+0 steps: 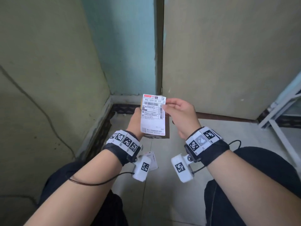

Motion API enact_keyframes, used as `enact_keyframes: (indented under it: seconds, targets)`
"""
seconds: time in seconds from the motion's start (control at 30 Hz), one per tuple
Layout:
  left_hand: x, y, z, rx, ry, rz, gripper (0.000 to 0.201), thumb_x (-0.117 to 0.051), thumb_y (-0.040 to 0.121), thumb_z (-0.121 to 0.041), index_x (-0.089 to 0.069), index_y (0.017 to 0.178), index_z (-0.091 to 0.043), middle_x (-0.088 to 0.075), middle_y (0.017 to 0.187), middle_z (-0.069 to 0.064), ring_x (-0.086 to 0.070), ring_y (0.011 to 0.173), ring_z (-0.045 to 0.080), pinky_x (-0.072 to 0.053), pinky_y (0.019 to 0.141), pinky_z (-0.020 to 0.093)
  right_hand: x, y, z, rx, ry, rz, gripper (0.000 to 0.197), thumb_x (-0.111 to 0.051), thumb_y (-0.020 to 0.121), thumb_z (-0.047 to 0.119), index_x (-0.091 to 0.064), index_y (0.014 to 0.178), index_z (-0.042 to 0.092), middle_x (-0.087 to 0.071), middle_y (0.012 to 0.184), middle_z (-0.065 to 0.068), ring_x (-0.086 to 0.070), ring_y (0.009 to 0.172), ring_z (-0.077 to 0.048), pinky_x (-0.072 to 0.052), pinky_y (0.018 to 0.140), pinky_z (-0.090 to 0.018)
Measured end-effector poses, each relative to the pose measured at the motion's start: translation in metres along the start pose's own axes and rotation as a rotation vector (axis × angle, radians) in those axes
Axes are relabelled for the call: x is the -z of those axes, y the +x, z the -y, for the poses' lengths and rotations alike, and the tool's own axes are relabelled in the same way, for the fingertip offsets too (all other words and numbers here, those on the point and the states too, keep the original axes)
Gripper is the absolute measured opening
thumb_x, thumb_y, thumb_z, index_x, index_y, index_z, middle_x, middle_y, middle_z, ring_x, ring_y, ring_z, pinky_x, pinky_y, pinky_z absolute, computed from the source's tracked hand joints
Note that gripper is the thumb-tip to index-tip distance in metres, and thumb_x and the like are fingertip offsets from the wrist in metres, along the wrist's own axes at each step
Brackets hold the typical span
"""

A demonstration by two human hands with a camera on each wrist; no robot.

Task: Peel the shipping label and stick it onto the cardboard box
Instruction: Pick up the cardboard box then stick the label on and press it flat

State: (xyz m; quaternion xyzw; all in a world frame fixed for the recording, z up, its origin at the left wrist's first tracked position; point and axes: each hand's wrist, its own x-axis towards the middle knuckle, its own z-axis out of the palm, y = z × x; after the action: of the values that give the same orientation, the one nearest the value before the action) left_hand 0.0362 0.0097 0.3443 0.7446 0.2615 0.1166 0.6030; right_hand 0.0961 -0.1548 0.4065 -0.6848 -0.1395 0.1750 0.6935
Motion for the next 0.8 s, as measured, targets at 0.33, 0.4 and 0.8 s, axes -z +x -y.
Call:
enact_keyframes:
  seconds: [0.33,0.4,0.8]
  targets:
    - [-0.011,-0.009,-0.023,-0.292,0.163,0.122,0.029,-0.066,0.08,-0.029,-0.063,0.083,0.0,-0.072,0.079,0.02,-0.064,0.063,0.023,-0.056,0.055,0.045,-0.003,0.006,-0.006,-0.069,0.178,-0.054,0.01,-0.067,0.101,0.002,-0.072,0.106,0.009,-0.081,0.096,-0.009,-0.073,0.069,-0.014,-0.05,0.057,-0.027]
    - [-0.013,-0.014,-0.03,-0.296,0.092,0.137,0.03,-0.066,0.084,-0.034,-0.067,0.089,-0.004,-0.074,0.085,0.014,-0.067,0.07,0.022,-0.059,0.065,0.045,-0.003,0.007,-0.005,-0.071,0.202,-0.06,0.011,-0.067,0.101,0.001,-0.072,0.108,0.007,-0.08,0.096,-0.009,-0.071,0.064,-0.01,-0.055,0.066,-0.032]
    - [-0.006,-0.014,-0.024,-0.089,-0.288,0.268,0.073,-0.08,0.083,-0.035,-0.042,0.141,-0.013,-0.059,0.135,0.013,-0.061,0.122,0.035,-0.049,0.097,0.061,0.007,0.009,0.006,-0.053,0.295,-0.012,0.013,-0.066,0.101,0.002,-0.072,0.11,0.009,-0.081,0.108,-0.014,-0.075,0.084,-0.02,-0.059,0.088,-0.049]
